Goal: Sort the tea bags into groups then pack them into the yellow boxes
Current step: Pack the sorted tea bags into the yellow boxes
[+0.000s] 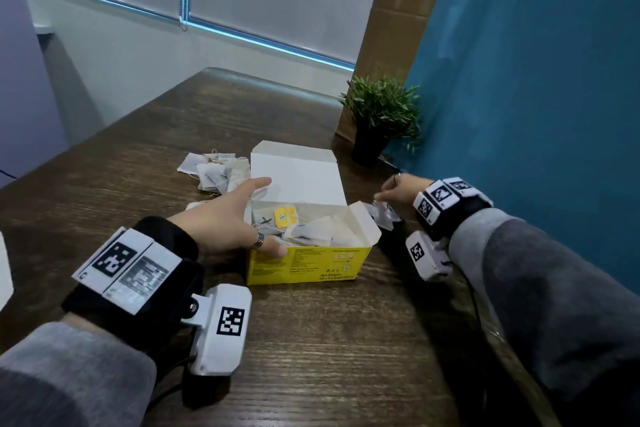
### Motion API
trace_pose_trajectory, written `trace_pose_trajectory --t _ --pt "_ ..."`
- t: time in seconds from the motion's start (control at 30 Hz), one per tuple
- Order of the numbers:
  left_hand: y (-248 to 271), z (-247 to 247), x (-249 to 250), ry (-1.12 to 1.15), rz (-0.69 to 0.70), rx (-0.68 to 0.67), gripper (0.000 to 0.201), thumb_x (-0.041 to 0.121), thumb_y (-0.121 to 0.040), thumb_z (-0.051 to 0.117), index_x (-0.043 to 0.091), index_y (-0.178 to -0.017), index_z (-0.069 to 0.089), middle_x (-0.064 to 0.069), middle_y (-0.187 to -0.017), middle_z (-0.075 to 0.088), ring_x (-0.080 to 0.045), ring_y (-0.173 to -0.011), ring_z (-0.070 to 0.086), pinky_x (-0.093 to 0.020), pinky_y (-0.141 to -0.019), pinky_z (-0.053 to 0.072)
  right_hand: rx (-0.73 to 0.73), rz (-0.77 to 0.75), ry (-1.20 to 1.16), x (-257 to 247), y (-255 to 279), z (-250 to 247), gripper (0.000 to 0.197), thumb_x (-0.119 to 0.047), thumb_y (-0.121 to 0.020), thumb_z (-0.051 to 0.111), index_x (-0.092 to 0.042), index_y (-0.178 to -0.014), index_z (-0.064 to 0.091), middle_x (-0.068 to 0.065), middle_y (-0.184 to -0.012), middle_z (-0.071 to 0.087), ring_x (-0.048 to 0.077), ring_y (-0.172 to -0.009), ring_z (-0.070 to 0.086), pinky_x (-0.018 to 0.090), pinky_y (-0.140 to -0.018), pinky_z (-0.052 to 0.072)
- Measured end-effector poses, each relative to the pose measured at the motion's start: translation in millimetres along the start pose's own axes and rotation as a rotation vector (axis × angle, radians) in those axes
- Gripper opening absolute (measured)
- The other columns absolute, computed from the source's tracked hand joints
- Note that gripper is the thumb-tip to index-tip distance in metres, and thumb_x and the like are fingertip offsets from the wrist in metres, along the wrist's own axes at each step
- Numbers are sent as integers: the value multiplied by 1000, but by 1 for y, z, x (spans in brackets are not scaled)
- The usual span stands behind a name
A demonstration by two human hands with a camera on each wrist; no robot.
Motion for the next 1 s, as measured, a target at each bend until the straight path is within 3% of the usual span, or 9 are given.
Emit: trace_pose_trajectory --t 0.07,0.13,0.2,0.33,0.5,0.67,0.77,0.87,1.0 --pt "1 0 2 -11 4 -6 107 28 -63 84 39 -145 16 4 -153 23 -17 -137 28 -23 -96 28 -82 77 37 15 -15 16 35 -46 -86 61 -19 -65 51 -3 -67 49 10 -61 44 24 -56 33" --pt "0 1 2 -32 8 -18 108 31 -63 83 38 -146 14 6 -154 21 -15 -138 26 -22 -95 27 -100 129 -65 22 -24 22 35 -52 -80 64 -20 -77 48 -3 -77 49 13 -70 46 25 -63 38" --pt "0 0 2 -42 9 -21 109 33 -63 83 39 -146 14 8 -154 20 -15 -139 25 -21 -97 26 -125 200 -318 26 -27 25 43 -43 -76 73 -23 -102 45 0 -91 50 17 -86 48 33 -73 46" --pt "0 1 2 -43 12 -18 108 32 -64 83 39 -146 14 9 -154 20 -14 -139 24 -22 -100 26 -250 200 -482 27 -28 29 59 -24 -67 83 -11 -116 54 4 -88 59 14 -75 53 27 -58 45" --pt "0 1 3 -49 19 -19 107 32 -64 82 38 -146 14 10 -154 21 -13 -139 23 -24 -103 25 -275 49 -309 27 -33 31 92 -53 -12 90 -17 -94 67 1 -78 65 14 -66 55 25 -61 43" --pt "0 1 1 -33 13 -19 108 31 -62 84 38 -146 15 7 -153 22 -16 -138 26 -25 -102 28 -264 -34 -244 23 -31 31 88 -64 -18 85 -18 -90 62 -3 -78 65 14 -71 58 30 -70 46" --pt "-1 1 0 -21 9 -17 109 31 -61 85 39 -145 16 6 -153 24 -17 -136 29 -26 -104 30 -245 -64 -359 11 -10 25 32 -19 -68 82 -16 -82 53 2 -78 62 13 -67 58 24 -59 49" --pt "0 2 2 -23 17 -18 108 30 -63 84 38 -146 15 8 -153 23 -16 -137 27 -23 -100 28 -77 -173 -409 6 -4 1 28 -2 -76 74 -17 -77 50 0 -74 59 7 -62 58 13 -54 47" --pt "0 2 1 -25 10 -22 108 30 -63 83 37 -146 14 6 -154 21 -16 -138 25 -22 -96 26 -22 -315 -682 -24 29 -39 26 4 -74 72 -13 -81 53 10 -89 64 26 -88 62 35 -87 51"
Point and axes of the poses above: each hand's wrist, its own y-axis away from the middle knuckle, its own z-axis out of the palm, x = y × z, the point moved 4 cm from there along -y, towards the middle knuckle
